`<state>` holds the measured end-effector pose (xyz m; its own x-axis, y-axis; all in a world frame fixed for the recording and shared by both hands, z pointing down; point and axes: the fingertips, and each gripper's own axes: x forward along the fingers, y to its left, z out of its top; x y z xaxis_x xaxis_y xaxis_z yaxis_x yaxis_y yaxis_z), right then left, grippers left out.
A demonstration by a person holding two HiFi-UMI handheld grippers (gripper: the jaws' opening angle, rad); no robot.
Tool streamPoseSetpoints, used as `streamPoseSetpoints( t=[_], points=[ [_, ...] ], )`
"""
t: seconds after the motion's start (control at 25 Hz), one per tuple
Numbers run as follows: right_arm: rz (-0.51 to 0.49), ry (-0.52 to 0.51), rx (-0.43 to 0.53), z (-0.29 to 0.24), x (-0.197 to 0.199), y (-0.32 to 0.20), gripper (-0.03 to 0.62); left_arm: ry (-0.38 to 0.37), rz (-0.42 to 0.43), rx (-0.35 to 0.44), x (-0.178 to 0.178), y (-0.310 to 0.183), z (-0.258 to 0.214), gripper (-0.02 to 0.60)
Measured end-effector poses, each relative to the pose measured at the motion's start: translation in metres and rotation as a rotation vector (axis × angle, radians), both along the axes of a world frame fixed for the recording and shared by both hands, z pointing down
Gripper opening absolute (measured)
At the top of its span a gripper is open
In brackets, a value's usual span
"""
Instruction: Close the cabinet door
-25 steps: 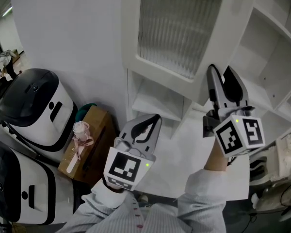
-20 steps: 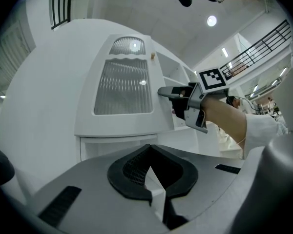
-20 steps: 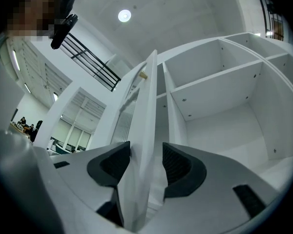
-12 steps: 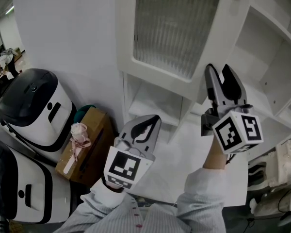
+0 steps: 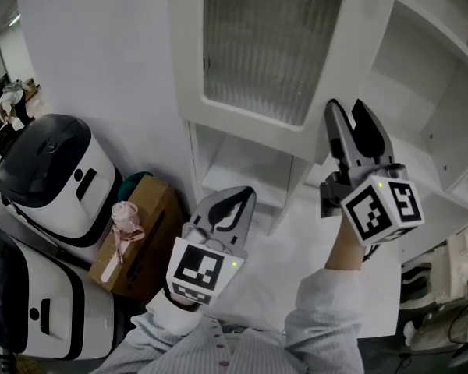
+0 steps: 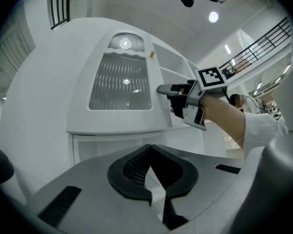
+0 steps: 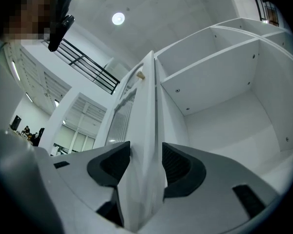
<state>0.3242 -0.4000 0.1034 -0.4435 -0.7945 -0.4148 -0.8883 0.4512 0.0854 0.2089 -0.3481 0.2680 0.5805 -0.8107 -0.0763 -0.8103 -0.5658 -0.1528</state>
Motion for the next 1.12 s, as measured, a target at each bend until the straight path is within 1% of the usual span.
streamPoseSetpoints(
  t=[0.12, 0.32, 1.12],
  points=[
    [-0.018, -0.015, -0.003, 0.000, 0.003, -0.007, 0.185, -0.013, -0.008, -0.015, 0.001, -0.005, 0.004, 0.011],
    [-0.032, -0.033, -0.009, 0.001, 0.006, -0.016, 0.184, -0.017, -0.026, -0.011, 0.000, -0.011, 0.003, 0.011],
    [-0.060, -0.059, -0.021, 0.003, 0.010, -0.030, 0.184, -0.037, -0.023, -0.013, 0.012, -0.010, 0.005, 0.011]
  ],
)
